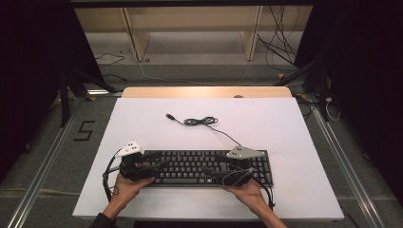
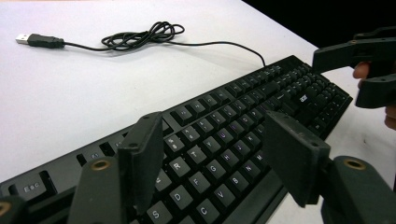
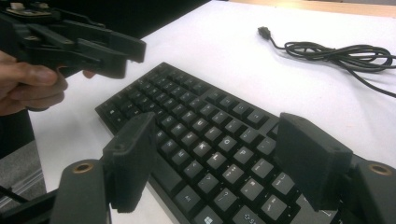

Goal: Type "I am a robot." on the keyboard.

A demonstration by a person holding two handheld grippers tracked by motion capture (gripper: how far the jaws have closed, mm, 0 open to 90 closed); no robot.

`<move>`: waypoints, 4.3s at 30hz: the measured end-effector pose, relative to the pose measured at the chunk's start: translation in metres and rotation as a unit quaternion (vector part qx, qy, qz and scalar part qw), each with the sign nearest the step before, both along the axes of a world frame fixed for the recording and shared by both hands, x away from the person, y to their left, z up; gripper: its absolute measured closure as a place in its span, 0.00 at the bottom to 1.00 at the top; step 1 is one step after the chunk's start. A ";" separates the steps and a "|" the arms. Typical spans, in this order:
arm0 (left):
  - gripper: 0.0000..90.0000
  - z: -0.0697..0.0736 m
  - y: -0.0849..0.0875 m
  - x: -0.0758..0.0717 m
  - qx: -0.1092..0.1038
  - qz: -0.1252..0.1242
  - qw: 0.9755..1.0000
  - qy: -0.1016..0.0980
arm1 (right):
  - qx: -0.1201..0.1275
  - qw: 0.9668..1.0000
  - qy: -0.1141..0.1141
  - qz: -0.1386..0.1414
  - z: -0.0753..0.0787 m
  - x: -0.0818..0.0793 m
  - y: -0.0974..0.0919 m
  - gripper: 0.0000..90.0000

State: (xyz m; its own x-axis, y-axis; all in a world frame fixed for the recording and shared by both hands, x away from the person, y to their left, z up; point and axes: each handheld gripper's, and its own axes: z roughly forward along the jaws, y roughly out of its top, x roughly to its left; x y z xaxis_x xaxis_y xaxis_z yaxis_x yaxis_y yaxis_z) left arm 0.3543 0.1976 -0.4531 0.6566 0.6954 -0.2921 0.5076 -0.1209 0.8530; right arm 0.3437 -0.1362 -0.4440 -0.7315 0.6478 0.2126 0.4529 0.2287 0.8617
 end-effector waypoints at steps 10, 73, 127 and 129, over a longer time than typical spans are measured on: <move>0.37 -0.002 0.001 -0.006 0.002 0.003 1.000 -0.003 | -0.010 1.000 0.005 0.006 -0.002 0.005 0.006 0.34; 0.32 -0.003 0.009 -0.017 0.001 0.010 1.000 -0.012 | -0.105 0.993 0.052 0.010 -0.020 0.040 0.044 0.98; 0.32 -0.004 0.020 -0.013 -0.004 0.039 0.999 -0.017 | -0.032 0.998 0.022 0.057 -0.008 0.025 0.059 0.38; 0.32 -0.004 0.020 -0.013 -0.005 0.041 0.999 -0.018 | -0.036 0.997 0.022 0.062 -0.009 0.025 0.064 0.39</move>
